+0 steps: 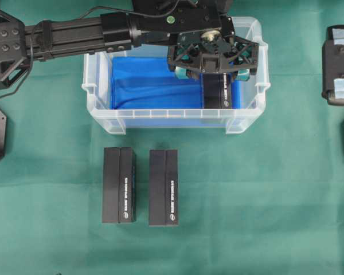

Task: Take the box out of the case with the left arm.
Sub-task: 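Lower the left gripper around the right box and close on it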

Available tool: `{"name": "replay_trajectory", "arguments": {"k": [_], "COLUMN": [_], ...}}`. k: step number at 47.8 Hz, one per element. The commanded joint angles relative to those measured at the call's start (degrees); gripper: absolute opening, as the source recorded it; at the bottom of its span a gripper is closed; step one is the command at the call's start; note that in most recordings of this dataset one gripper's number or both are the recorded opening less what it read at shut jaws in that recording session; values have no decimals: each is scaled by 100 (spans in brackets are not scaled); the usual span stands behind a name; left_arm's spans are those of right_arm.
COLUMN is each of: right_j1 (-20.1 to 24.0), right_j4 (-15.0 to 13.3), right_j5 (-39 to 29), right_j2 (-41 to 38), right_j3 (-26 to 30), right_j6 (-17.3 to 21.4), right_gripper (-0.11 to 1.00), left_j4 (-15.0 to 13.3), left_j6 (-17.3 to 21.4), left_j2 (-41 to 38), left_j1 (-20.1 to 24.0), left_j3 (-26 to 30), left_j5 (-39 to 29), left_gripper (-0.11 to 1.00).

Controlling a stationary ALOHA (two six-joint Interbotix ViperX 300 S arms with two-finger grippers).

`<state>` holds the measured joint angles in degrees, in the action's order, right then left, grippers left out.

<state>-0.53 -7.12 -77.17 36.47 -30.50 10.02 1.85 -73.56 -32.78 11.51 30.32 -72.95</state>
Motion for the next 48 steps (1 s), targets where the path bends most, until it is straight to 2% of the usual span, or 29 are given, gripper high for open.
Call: {"name": "replay_trajectory", "arguments": {"k": [1,23,38,41,47,48], "right_j1": [0,0,0,0,0,0], "right_j4": [18,35,44,35,35,35], "right_j5": [9,9,9,9,9,9], "right_j2": [9,9,9,9,9,9], "right_j3": [53,53,53,53,53,53], "right_j6": [9,9,9,9,9,9], "right_gripper": [3,3,3,3,3,3], "left_j4": [26,26,9,-9,-18,-18], "left_j6": [-18,-105,-114,-114,-105,-105], "left_j2": [360,343,334,325,325,325], "left_j1": [26,35,9,9,0,-9], "left_j3": [-9,-431,-422,-396,-352,-352], "left_j5": [141,466,501,510,510,510], "left_gripper": [94,94,93,88,60,60]}}
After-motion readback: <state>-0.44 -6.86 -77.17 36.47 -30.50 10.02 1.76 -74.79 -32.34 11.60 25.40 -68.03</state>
